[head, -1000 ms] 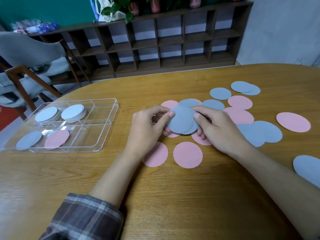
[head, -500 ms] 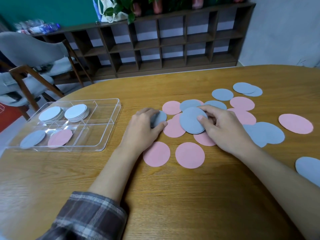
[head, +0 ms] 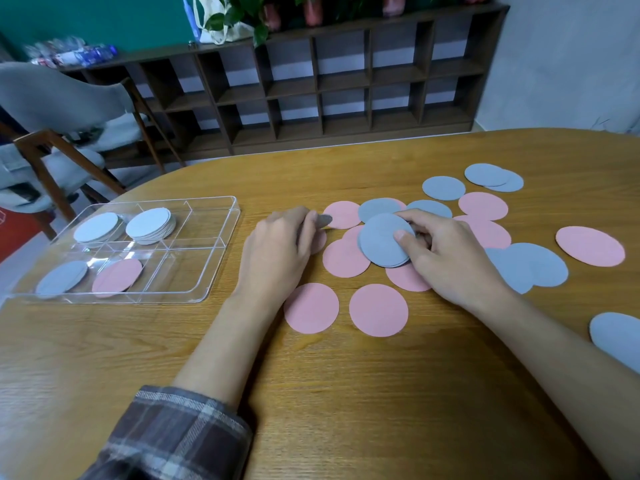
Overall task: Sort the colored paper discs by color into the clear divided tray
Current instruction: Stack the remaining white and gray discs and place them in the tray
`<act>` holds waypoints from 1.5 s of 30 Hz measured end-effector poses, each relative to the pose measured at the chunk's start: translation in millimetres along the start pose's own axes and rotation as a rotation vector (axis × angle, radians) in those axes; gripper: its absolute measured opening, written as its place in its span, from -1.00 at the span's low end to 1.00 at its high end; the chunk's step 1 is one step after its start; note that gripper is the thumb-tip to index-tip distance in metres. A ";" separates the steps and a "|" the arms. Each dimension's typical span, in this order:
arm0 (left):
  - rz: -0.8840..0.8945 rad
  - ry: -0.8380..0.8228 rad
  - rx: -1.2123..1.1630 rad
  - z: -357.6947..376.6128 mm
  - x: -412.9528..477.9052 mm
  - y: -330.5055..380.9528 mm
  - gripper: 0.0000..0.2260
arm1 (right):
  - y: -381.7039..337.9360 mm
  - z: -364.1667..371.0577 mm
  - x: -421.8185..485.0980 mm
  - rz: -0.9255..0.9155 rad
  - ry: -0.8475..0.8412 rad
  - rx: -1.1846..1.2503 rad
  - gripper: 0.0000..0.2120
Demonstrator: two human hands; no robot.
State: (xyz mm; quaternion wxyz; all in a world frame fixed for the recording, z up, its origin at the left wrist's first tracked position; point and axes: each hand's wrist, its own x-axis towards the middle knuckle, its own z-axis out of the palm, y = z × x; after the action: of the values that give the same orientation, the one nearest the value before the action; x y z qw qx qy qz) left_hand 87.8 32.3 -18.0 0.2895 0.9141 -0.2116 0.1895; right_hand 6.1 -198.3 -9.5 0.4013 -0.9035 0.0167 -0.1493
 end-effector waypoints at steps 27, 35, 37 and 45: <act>-0.120 -0.044 -0.504 13.6 -12.0 51.8 -0.88 | 2.5 -3.7 1.7 -0.039 -0.101 -0.022 -0.71; 0.073 -0.144 -0.218 24.8 1.1 62.0 -0.79 | 14.6 -30.8 -0.2 0.019 -0.071 -0.028 -0.75; 0.077 -0.157 -0.142 30.7 9.7 62.2 -0.75 | 20.5 -39.9 -0.8 0.035 -0.011 0.013 -0.78; -0.012 -0.423 -0.032 55.2 31.8 57.0 -0.47 | 41.2 -58.3 -5.1 0.095 0.050 0.025 -0.75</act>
State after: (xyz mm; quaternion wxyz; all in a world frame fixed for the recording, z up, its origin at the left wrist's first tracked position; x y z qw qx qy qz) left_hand 98.5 -52.5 -19.4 0.2542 0.9299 -0.2654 -0.0118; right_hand -11.6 -267.4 -4.0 0.4188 -0.8925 0.0678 -0.1529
